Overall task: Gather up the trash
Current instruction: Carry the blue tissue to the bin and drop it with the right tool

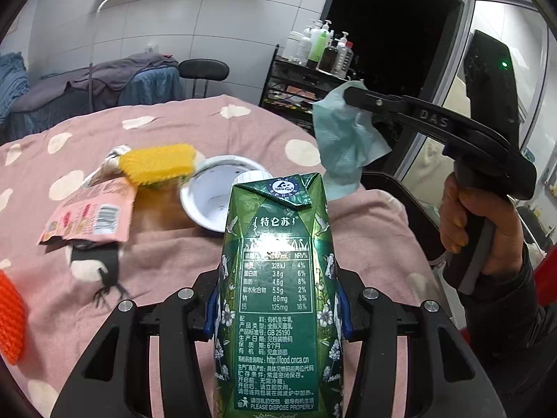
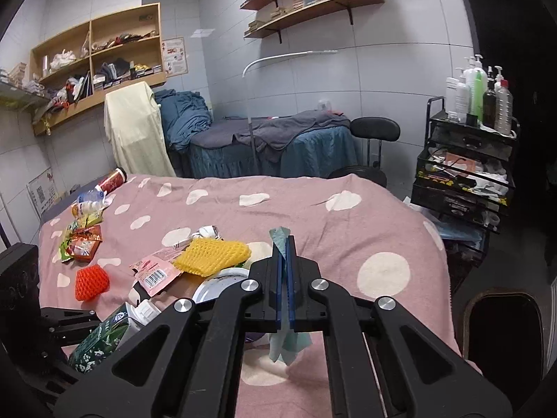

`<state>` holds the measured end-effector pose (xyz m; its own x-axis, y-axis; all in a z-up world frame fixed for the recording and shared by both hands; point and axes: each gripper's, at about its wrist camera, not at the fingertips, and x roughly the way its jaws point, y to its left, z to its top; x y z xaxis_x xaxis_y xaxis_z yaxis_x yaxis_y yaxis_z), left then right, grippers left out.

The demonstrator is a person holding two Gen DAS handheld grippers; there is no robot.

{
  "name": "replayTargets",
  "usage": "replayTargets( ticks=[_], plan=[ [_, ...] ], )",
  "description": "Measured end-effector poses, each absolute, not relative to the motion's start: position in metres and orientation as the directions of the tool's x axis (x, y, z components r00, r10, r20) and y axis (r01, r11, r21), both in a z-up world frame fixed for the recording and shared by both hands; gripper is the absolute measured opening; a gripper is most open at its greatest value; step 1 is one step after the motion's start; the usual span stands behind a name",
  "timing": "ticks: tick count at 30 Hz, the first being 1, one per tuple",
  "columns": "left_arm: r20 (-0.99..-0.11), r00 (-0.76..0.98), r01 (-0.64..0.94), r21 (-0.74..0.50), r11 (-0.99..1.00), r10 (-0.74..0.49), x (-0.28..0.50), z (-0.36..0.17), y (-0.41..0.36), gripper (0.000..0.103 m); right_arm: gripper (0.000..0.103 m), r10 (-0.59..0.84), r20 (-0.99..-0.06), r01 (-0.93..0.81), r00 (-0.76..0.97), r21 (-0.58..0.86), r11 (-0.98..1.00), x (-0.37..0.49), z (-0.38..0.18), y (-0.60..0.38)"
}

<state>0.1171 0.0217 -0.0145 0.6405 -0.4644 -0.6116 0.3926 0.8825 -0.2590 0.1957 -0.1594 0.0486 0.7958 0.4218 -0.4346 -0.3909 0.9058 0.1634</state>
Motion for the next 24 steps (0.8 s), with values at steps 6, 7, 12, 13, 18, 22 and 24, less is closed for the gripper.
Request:
replayTargets(
  ticks=[6,7,12,13,18,22,24],
  plan=[
    [-0.598,0.612,0.462,-0.261,0.848,-0.517,0.127,-0.008,-0.015,0.049,0.003,0.316,-0.429,-0.279,0.846,0.150,0.949,0.177,0.052,-0.217],
    [-0.595,0.609,0.473,-0.258,0.842,-0.524,0.129,-0.006,-0.022,0.049,0.003,0.303,-0.430,-0.263,0.851,0.152,0.953,0.176,0.052,-0.224],
    [-0.589,0.578,0.530,-0.256,0.809,-0.565,0.140,-0.001,-0.053,0.049,0.003,0.192,-0.446,-0.134,0.874,0.159,0.978,0.166,0.045,-0.277],
    [-0.590,0.570,0.541,-0.254,0.802,-0.571,0.142,-0.001,-0.059,0.049,0.003,0.168,-0.453,-0.105,0.876,0.161,0.981,0.164,0.043,-0.289],
    [-0.592,0.543,0.577,-0.252,0.777,-0.595,0.148,0.000,-0.080,0.049,0.003,0.071,-0.492,0.005,0.868,0.152,0.988,0.163,0.032,-0.332],
    [-0.594,0.531,0.595,-0.246,0.765,-0.604,0.151,0.000,-0.091,0.049,0.003,0.008,-0.524,0.073,0.852,0.133,0.988,0.164,0.019,-0.356],
    [-0.596,0.526,0.601,-0.245,0.761,-0.607,0.153,0.000,-0.097,0.049,0.003,-0.023,-0.544,0.106,0.839,0.121,0.987,0.167,0.009,-0.368]
  ],
)
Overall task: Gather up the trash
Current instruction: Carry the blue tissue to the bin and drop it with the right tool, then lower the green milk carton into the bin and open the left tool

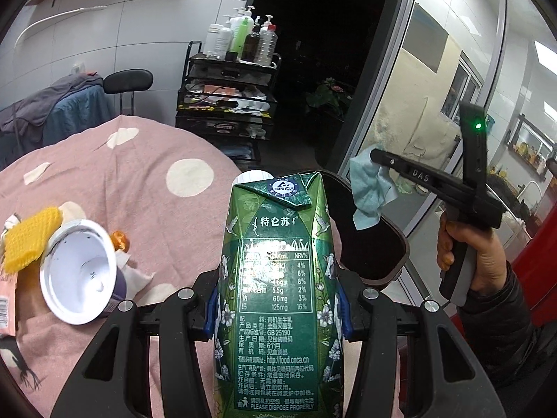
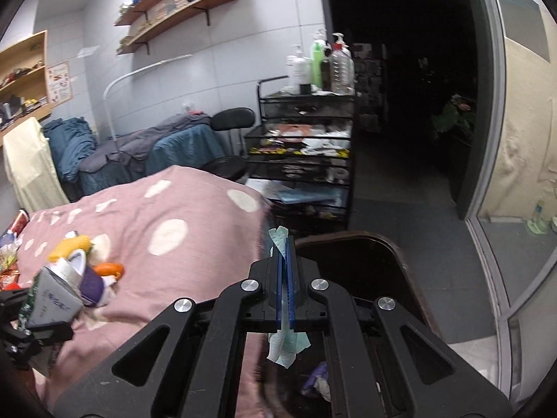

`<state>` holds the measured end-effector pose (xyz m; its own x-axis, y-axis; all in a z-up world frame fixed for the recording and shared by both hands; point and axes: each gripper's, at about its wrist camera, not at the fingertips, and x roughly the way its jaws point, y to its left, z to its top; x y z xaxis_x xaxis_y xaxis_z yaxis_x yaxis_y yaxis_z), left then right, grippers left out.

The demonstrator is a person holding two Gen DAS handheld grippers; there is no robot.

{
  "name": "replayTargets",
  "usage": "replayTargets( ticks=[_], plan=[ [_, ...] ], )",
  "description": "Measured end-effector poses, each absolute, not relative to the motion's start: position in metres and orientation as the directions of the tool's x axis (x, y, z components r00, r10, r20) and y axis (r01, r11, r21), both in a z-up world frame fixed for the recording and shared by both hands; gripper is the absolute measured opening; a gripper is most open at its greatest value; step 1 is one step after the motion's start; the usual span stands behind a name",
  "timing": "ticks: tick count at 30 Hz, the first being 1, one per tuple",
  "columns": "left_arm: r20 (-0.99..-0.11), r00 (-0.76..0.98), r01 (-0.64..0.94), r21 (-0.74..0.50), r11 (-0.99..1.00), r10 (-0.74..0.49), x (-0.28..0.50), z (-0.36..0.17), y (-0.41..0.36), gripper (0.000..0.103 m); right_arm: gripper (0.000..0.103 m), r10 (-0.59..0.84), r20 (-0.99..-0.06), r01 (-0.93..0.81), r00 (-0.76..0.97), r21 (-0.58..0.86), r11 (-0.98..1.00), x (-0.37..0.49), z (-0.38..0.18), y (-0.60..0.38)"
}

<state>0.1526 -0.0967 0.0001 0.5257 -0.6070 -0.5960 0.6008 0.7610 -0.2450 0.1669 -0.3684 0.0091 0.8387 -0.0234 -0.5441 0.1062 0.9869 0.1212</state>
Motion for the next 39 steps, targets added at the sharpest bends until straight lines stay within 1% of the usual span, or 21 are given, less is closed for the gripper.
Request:
replayTargets(
  ticks=[5,18,20,21,22,23,24,25,26,30,34,39],
  plan=[
    [-0.604,0.515,0.619,-0.230,0.751,-0.608,0.155,-0.001,-0.108,0.049,0.003,-0.072,-0.590,0.161,0.804,0.099,0.982,0.175,-0.013,-0.387],
    [-0.621,0.482,0.642,-0.229,0.731,-0.618,0.162,-0.005,-0.125,0.049,0.003,-0.107,-0.679,0.221,0.726,0.083,0.972,0.192,-0.067,-0.403],
    [-0.623,0.479,0.645,-0.228,0.729,-0.619,0.163,-0.006,-0.127,0.049,0.005,-0.109,-0.692,0.227,0.714,0.081,0.971,0.192,-0.073,-0.403],
    [-0.624,0.477,0.647,-0.229,0.728,-0.620,0.163,-0.006,-0.128,0.049,0.007,-0.111,-0.700,0.231,0.706,0.080,0.970,0.192,-0.076,-0.403],
    [-0.625,0.473,0.648,-0.230,0.726,-0.621,0.163,-0.007,-0.129,0.049,0.015,-0.111,-0.705,0.235,0.700,0.080,0.969,0.191,-0.079,-0.404],
    [-0.626,0.470,0.650,-0.232,0.724,-0.622,0.164,-0.007,-0.130,0.049,0.032,-0.110,-0.708,0.238,0.698,0.084,0.968,0.190,-0.081,-0.404],
    [-0.626,0.467,0.652,-0.233,0.722,-0.624,0.165,-0.008,-0.129,0.049,0.046,-0.118,-0.706,0.247,0.699,0.082,0.966,0.187,-0.083,-0.403],
    [-0.628,0.464,0.653,-0.234,0.720,-0.625,0.165,-0.008,-0.129,0.049,0.070,-0.133,-0.699,0.259,0.703,0.078,0.963,0.184,-0.084,-0.403],
    [-0.629,0.462,0.655,-0.234,0.719,-0.625,0.166,-0.009,-0.130,0.049,0.076,-0.149,-0.683,0.271,0.715,0.074,0.960,0.179,-0.083,-0.402],
    [-0.633,0.449,0.659,-0.242,0.712,-0.630,0.169,-0.010,-0.136,0.049,0.076,-0.151,-0.684,0.277,0.714,0.077,0.958,0.173,-0.087,-0.401],
    [-0.629,0.446,0.673,-0.233,0.702,-0.637,0.171,-0.007,-0.145,0.049,0.082,-0.150,-0.673,0.298,0.725,0.109,0.948,0.164,-0.082,-0.405],
    [-0.632,0.424,0.688,-0.241,0.684,-0.649,0.176,-0.008,-0.161,0.049,0.088,-0.169,-0.629,0.315,0.759,0.128,0.940,0.146,-0.066,-0.406]
  ],
)
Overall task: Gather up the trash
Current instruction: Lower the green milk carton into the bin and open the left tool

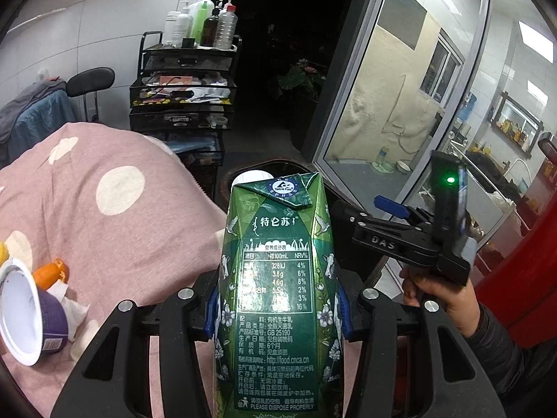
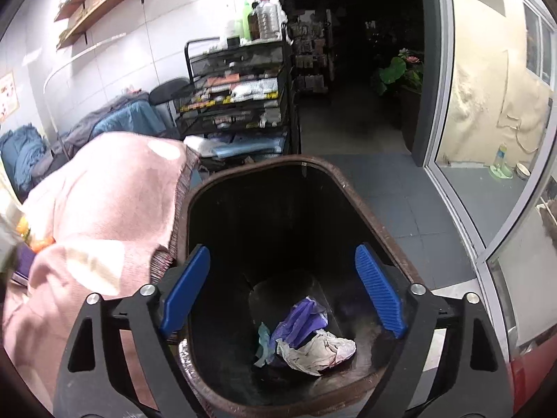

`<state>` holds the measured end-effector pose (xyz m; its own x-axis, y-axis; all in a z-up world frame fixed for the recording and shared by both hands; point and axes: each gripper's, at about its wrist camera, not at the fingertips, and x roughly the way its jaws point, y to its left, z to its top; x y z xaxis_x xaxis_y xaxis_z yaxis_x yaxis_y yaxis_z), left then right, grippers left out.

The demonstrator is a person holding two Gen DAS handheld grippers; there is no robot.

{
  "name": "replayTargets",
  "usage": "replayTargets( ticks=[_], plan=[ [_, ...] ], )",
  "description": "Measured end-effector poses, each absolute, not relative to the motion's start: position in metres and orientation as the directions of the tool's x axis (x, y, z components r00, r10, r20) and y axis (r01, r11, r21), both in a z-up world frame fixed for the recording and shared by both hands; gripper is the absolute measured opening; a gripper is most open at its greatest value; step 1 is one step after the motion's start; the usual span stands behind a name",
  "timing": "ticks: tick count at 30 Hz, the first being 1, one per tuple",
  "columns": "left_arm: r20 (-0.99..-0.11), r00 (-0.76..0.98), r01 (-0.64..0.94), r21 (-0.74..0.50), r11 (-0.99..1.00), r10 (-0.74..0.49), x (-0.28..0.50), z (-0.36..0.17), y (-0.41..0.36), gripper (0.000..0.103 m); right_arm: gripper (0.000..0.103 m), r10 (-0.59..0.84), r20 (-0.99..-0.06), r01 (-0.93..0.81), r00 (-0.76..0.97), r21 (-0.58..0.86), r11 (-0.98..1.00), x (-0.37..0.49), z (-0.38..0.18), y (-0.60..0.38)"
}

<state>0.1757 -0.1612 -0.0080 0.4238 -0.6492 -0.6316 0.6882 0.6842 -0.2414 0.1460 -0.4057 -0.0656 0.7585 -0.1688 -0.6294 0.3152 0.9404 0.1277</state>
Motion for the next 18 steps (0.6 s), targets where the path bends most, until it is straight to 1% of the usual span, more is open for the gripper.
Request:
replayTargets(
  ticks=[2,7,9,14,18],
  plan=[
    [-0.635,0.413,0.695,-0.243,0.676,-0.653,0.179,-0.008,-0.169,0.049,0.092,-0.183,-0.613,0.323,0.768,0.125,0.938,0.138,-0.059,-0.406],
    [-0.645,0.386,0.712,-0.247,0.658,-0.660,0.188,-0.006,-0.191,0.049,0.095,-0.210,-0.586,0.348,0.783,0.133,0.928,0.118,-0.047,-0.408],
    [-0.654,0.382,0.718,-0.235,0.655,-0.653,0.191,-0.007,-0.201,0.049,0.095,-0.225,-0.576,0.362,0.786,0.133,0.923,0.110,-0.043,-0.410],
    [-0.669,0.331,0.730,-0.265,0.630,-0.665,0.198,-0.009,-0.224,0.049,0.096,-0.241,-0.571,0.388,0.784,0.149,0.909,0.093,-0.039,-0.419],
    [-0.687,0.321,0.750,-0.236,0.618,-0.652,0.199,-0.011,-0.246,0.049,0.096,-0.254,-0.565,0.402,0.785,0.154,0.902,0.083,-0.037,-0.424]
  ],
)
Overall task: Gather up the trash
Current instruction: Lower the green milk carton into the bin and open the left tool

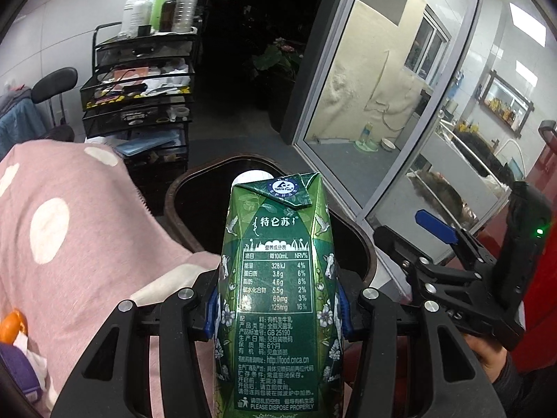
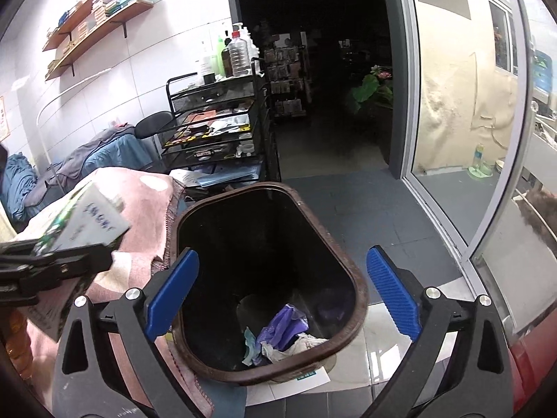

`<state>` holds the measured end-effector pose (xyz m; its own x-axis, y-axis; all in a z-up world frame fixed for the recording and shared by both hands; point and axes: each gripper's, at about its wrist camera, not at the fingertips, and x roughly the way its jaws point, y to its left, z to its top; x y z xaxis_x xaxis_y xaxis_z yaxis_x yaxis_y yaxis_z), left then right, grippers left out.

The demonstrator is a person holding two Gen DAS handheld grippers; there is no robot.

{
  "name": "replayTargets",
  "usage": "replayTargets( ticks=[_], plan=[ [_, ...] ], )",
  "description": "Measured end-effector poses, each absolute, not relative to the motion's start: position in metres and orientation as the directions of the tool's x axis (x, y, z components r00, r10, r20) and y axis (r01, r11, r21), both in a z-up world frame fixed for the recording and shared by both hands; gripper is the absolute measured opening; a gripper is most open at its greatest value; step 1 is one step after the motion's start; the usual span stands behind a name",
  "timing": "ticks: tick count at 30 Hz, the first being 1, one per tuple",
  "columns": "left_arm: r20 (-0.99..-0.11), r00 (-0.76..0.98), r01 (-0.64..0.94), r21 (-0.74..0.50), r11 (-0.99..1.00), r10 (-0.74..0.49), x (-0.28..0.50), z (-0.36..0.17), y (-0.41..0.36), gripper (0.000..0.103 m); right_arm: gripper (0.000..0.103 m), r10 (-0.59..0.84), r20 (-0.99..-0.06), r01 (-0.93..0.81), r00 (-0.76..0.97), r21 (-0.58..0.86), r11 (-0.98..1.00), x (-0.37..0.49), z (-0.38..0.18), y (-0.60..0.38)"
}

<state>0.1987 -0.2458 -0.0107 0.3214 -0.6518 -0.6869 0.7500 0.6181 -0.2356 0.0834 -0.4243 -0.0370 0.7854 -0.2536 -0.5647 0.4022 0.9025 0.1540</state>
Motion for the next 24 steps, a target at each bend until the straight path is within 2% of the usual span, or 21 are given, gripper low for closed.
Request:
replayTargets(
  ticks=[19,20,22,24],
  plan=[
    [-0.791,0.260,0.783,-0.162,0.600,-0.554,0.204,-0.036,-0.308,0.050,0.096,-0.338,-0.542,0.505,0.770,0.193,0.842,0.050,-0.034,-0.450],
    [-0.793,0.258,0.784,-0.163,0.599,-0.553,0.204,-0.036,-0.308,0.052,0.096,-0.338,-0.541,0.506,0.770,0.194,0.840,0.049,-0.034,-0.451],
    [-0.787,0.267,0.785,-0.156,0.599,-0.556,0.203,-0.035,-0.307,0.073,0.096,-0.338,-0.540,0.506,0.771,0.195,0.840,0.049,-0.034,-0.451],
    [-0.771,0.297,0.783,-0.142,0.606,-0.563,0.201,-0.031,-0.303,0.081,0.096,-0.336,-0.540,0.504,0.771,0.195,0.842,0.049,-0.034,-0.450]
  ],
)
